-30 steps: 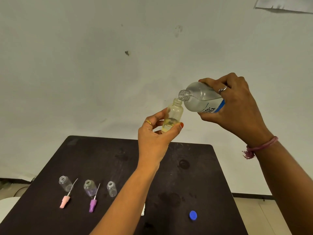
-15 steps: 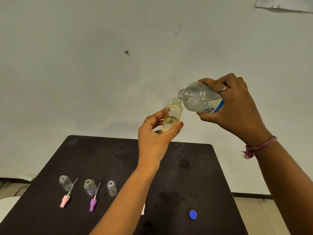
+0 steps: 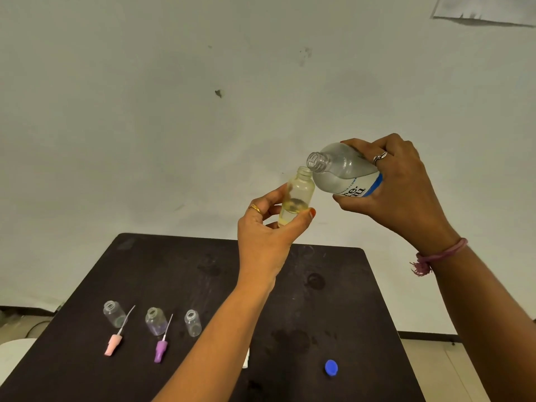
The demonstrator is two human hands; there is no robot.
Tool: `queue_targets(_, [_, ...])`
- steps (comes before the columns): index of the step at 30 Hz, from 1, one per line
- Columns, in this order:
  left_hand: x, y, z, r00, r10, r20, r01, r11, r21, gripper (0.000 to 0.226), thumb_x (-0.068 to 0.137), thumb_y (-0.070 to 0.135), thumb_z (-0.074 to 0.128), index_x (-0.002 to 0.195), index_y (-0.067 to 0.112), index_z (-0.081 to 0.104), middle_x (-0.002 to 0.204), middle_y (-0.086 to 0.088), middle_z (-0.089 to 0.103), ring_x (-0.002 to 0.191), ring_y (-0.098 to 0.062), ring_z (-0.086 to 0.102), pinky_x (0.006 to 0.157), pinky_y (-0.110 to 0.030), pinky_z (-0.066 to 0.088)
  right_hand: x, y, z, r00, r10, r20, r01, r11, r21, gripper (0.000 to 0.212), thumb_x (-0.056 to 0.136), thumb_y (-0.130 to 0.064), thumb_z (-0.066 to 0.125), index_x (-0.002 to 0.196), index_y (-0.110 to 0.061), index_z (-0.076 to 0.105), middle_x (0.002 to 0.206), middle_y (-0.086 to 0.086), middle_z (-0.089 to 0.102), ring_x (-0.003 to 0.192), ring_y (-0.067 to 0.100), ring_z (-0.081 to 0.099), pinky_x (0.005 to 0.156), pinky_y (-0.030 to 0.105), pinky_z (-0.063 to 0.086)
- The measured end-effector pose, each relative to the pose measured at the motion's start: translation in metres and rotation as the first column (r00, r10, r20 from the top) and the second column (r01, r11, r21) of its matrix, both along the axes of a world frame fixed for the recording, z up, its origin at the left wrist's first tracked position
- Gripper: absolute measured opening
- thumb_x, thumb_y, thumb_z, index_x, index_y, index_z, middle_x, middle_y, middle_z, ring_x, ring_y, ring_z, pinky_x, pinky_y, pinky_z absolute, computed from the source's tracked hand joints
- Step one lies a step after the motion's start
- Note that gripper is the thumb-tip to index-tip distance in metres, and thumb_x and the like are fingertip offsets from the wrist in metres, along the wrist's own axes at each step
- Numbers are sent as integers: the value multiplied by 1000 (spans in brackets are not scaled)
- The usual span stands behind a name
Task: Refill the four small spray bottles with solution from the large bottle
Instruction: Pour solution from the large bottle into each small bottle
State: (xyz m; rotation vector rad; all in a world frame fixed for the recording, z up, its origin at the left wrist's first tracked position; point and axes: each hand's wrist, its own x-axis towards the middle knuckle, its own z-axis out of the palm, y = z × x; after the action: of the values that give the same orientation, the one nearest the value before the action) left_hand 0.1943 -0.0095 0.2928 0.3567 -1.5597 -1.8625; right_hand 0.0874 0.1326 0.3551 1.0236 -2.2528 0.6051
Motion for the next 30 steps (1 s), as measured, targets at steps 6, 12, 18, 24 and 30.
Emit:
queue_targets(6, [2,3,1,1000,5,-8,-5,1000,11,43,70,20,83,106,35,65,106,9,68,99,-6,63,67,-10,51,3,3,-1,1000,-4,12,5,1000,-22,76,62,-29,86,130,-17,54,108,14,53,98,21,43,76,22,33])
queue_targets(12, [3,6,2,1000,4,-10,-4,1000,7,44,70,21,83,108,33,65,107,9,68,99,-7,63,67,-10,51,4,6,-4,999,-17,36,19,999,-38,77,63,-32,85,131,-19,53,109,12,53,97,15,38,76,19,32])
queue_targets(18, [5,8,4,1000,1,-20,0,1000,13,43,70,19,83,107,33,66,105,10,69,95,-2,64,65,-9,49,6,9,-8,997,-31,69,36,998,-61,78,63,-35,84,132,-20,52,111,11,53,98,13,38,76,22,34])
queue_targets(24, [7,12,3,1000,-2,-7,2,1000,6,44,70,22,83,108,34,65,107,11,68,98,-5,63,65,-8,50,8,15,-5,995,-49,88,57,994,-95,78,63,-39,84,132,-20,52,112,10,54,97,13,41,78,24,38])
queue_targets(30, [10,17,4,1000,-21,-11,21,1000,-13,42,69,21,83,101,38,63,100,13,66,87,6,62,60,-5,46,11,23,3,997,-7,82,16,994,-110,78,62,-35,85,131,-18,53,113,10,55,96,13,46,76,19,40])
